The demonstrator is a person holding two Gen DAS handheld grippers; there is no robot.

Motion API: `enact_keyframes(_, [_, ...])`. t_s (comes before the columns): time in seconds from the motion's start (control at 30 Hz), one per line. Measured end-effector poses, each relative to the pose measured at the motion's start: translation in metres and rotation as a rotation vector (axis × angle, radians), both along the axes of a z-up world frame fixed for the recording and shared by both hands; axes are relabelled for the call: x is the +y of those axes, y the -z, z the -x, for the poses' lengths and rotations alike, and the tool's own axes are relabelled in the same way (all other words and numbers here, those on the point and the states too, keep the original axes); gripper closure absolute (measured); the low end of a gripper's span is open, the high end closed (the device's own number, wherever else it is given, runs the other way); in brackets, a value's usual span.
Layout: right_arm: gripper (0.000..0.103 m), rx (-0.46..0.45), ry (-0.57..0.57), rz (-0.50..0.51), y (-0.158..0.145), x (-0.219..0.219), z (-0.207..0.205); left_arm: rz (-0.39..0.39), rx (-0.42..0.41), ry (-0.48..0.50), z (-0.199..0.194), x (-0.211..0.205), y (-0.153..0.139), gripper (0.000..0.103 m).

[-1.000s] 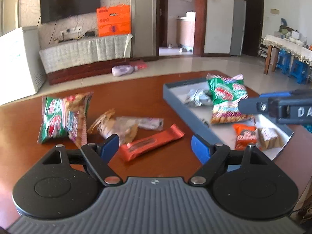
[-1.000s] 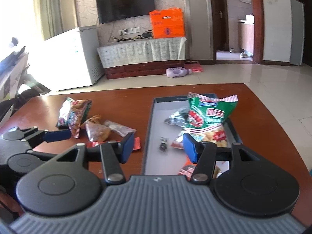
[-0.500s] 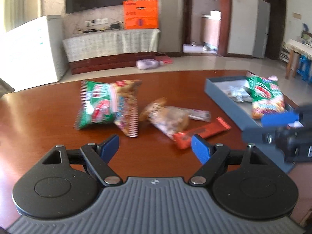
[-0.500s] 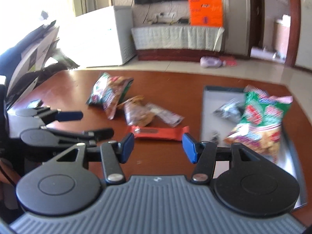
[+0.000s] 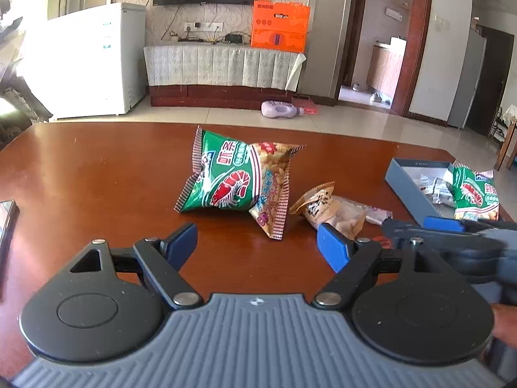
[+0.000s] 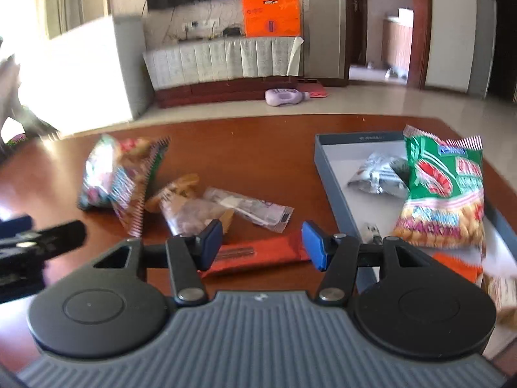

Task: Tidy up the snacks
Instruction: 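Reach the left tool to the brown nut bag while the right tool grasps the red chocolate bar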

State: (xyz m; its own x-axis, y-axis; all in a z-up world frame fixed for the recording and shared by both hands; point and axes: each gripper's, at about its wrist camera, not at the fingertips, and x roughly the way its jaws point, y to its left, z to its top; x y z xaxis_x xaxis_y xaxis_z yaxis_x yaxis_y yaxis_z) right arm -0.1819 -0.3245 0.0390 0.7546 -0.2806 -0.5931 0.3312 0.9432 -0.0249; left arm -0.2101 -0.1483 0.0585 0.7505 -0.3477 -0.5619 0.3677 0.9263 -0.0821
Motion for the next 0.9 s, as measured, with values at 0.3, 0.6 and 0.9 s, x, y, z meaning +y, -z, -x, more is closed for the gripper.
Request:
enact_keyframes(0.3, [0.047,0.141,-0.168,0.029,0.015,-0.012,0.007,0.047,0.025,0.036,-0.014,-0.007,-0.001,0.018])
enact_keyframes(0.6, [0.046,0.131,-0.168,-0.121,0.008,-0.027,0.031,0.036,-0.022,0.168,-0.015,-0.044,0.018,0.018])
enact_keyframes(0.9, [0.044,0.107,-0.125,-0.205,0.008,-0.035,0.03,0.022,0.002,0.212,-0.044,-0.088,0.037,0.016])
